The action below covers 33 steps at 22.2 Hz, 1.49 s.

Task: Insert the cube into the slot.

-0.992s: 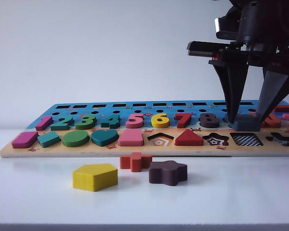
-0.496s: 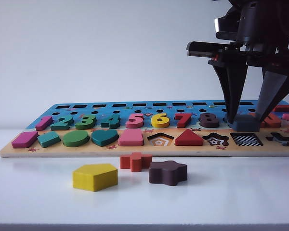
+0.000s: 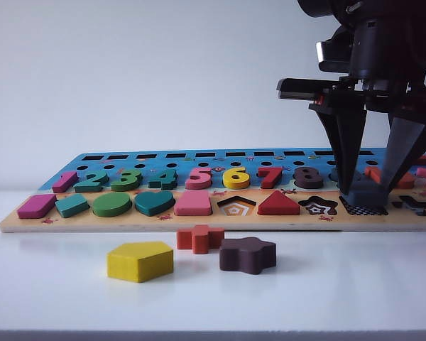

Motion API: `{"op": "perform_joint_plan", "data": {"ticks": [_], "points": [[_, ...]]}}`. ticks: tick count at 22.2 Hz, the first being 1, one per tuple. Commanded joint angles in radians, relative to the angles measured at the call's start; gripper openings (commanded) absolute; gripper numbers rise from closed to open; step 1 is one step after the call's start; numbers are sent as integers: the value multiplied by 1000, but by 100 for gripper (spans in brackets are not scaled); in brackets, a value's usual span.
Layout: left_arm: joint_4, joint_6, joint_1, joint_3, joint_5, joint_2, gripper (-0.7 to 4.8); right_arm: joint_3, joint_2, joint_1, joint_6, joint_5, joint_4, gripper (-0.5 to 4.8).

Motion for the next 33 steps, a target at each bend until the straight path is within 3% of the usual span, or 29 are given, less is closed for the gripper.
{"op": "perform_joint_plan", "data": {"ticks": [1, 33], "points": [[12, 5, -1, 2, 5, 1, 10, 2, -4, -3, -7, 9, 8, 5], [12, 5, -1, 2, 5, 1, 10, 2, -4, -5, -6, -27, 1, 5]]}}
